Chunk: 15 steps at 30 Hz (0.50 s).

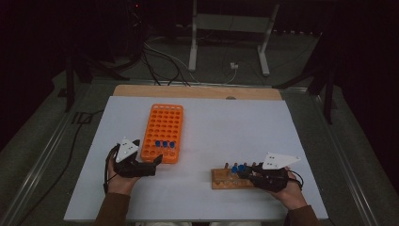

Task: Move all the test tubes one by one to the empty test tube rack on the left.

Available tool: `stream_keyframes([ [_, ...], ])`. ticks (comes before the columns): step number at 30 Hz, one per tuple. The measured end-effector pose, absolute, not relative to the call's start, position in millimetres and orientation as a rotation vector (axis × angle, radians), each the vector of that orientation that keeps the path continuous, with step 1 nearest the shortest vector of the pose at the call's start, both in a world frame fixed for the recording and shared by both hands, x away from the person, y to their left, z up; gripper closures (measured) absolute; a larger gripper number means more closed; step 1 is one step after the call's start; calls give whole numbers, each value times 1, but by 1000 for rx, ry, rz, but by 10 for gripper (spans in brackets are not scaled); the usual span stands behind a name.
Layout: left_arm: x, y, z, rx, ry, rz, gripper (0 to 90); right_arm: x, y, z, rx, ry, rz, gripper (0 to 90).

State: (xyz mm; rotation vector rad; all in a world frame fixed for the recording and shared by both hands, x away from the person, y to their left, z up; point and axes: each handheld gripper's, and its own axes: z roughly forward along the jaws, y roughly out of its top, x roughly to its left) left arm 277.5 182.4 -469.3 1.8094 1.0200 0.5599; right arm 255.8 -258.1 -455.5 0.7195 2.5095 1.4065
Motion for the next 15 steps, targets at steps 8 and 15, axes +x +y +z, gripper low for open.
stream_keyframes([
  [8,278,182,-469,1807,1020,558,5,257,-264,-447,727,2483,1450,765],
  [15,278,182,-469,1806,1019,555,5,258,-266,-438,732,2472,1474,764],
])
